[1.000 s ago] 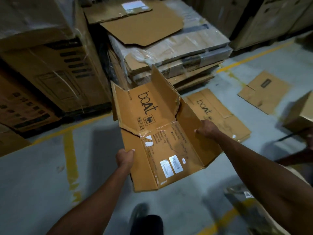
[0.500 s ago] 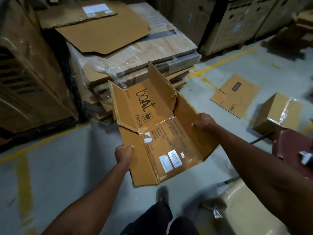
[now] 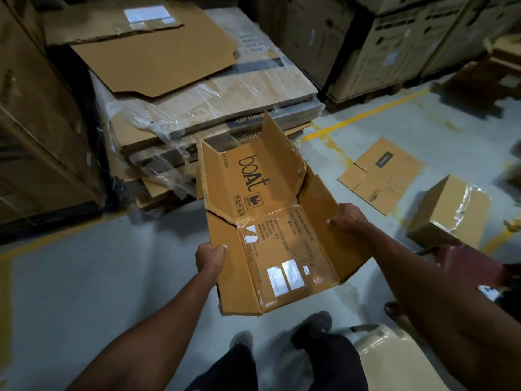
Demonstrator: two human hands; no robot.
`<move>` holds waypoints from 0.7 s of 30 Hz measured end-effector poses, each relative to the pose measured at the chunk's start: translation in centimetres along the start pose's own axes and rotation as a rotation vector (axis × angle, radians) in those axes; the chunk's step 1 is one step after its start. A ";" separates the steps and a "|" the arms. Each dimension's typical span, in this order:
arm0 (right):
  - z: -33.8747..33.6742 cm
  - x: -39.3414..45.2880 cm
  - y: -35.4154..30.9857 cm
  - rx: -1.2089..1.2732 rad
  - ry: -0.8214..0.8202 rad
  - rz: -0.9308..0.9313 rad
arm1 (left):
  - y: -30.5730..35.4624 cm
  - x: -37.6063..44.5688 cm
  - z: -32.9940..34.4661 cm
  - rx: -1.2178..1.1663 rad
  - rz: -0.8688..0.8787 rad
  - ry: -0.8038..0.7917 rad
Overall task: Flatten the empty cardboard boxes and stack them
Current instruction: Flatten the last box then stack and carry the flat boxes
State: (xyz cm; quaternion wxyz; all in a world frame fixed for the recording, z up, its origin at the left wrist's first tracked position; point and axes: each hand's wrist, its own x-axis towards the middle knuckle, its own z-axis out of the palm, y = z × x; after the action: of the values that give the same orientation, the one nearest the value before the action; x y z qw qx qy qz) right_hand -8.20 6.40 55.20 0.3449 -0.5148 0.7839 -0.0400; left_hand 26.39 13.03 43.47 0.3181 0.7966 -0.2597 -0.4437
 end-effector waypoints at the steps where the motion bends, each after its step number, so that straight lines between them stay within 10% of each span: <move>1: -0.5 0.9 0.5 0.002 -0.005 -0.002 | 0.2 0.1 1.0 0.000 0.003 0.002; 21: -2.1 33.5 21.2 0.117 -0.219 -0.115 | -3.9 10.9 31.4 0.070 0.018 0.121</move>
State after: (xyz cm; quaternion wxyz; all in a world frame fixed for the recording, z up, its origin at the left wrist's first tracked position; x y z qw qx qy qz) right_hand -33.73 -12.24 31.16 0.4552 -0.5389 0.7071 -0.0489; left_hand 4.70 -0.63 21.99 0.3093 0.8302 -0.2624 -0.3824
